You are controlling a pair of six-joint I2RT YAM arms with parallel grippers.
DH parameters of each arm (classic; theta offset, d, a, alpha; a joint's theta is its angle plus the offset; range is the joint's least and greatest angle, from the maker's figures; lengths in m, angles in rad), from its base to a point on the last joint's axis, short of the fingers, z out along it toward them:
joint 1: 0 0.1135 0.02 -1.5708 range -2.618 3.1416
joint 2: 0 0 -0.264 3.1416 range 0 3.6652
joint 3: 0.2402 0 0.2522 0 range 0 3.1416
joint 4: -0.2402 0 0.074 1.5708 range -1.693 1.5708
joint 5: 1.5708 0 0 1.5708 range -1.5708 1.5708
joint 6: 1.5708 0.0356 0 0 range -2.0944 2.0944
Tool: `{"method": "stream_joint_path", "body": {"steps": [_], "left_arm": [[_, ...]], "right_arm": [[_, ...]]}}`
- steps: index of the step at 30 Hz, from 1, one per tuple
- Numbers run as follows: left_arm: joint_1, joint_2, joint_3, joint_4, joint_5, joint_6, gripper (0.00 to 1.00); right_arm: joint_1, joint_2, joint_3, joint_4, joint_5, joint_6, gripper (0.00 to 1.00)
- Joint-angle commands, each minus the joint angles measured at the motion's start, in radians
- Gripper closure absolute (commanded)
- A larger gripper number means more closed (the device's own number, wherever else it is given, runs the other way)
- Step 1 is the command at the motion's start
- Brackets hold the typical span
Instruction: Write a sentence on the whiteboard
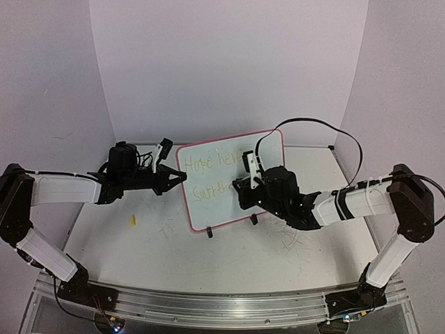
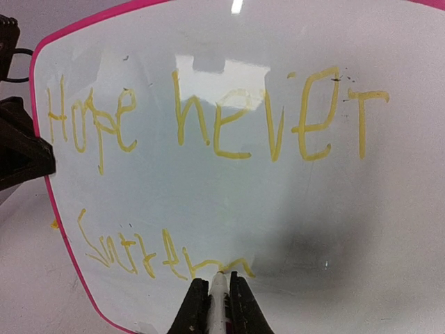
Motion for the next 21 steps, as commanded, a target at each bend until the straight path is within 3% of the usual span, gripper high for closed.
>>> {"method": "stream_joint_path", "body": {"steps": [1,21], "left_arm": [[0.006,0.010,0.013,-0.055,-0.113,0.123,1.00],[0.006,0.013,0.012,-0.055,-0.116,0.125,1.00]], "right_arm": [[-0.004,0.009,-0.021,-0.022,0.042,0.008,1.00],[-0.024,-0.019,-0.027,-0.024,0.096,-0.009,1.00]]}}
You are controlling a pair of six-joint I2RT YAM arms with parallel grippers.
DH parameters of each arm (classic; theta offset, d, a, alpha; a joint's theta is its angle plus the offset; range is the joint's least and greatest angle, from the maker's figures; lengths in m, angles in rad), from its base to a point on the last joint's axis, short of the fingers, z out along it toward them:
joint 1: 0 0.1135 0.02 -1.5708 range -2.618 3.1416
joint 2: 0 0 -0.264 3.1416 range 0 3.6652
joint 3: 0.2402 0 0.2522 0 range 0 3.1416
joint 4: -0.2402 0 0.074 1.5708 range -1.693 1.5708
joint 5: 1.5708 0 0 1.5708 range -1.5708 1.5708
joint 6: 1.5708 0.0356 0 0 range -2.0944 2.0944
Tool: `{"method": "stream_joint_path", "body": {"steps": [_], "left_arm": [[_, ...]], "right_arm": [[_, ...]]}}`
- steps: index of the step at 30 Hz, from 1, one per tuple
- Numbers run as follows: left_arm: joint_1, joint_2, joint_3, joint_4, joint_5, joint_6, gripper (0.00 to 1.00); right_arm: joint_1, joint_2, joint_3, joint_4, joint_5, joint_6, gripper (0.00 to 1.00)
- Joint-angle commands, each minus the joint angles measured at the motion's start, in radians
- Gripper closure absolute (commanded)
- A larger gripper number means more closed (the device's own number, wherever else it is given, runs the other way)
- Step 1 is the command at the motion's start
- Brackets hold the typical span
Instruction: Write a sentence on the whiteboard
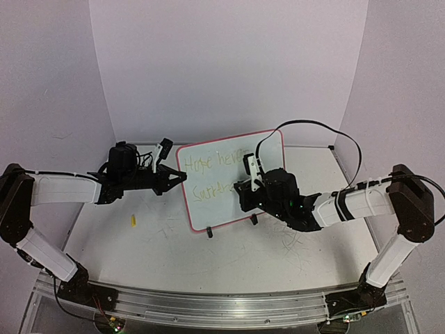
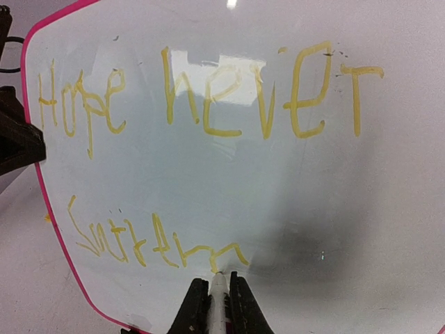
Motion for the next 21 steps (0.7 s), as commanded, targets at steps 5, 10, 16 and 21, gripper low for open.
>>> {"method": "stream_joint_path", "body": {"steps": [5,10,16,21], "left_arm": [[0.006,0.014,0.011,-0.055,-0.116,0.125,1.00],[0.006,0.015,0.013,-0.055,-0.115,0.126,1.00],[0.006,0.010,0.011,-0.056,-0.117,0.126,1.00],[0.005,0.007,0.012,-0.056,-0.116,0.128,1.00]], "right_arm": [[-0.040,-0.031,0.001,-0.015,0.093,-0.029,1.00],[-0.050,-0.024,0.038,0.002,0.096,-0.045,1.00],[-0.058,-0.005,0.076,0.022,0.094,-0.055,1.00],[-0.064,-0.001,0.096,0.027,0.094,-0.064,1.00]]}}
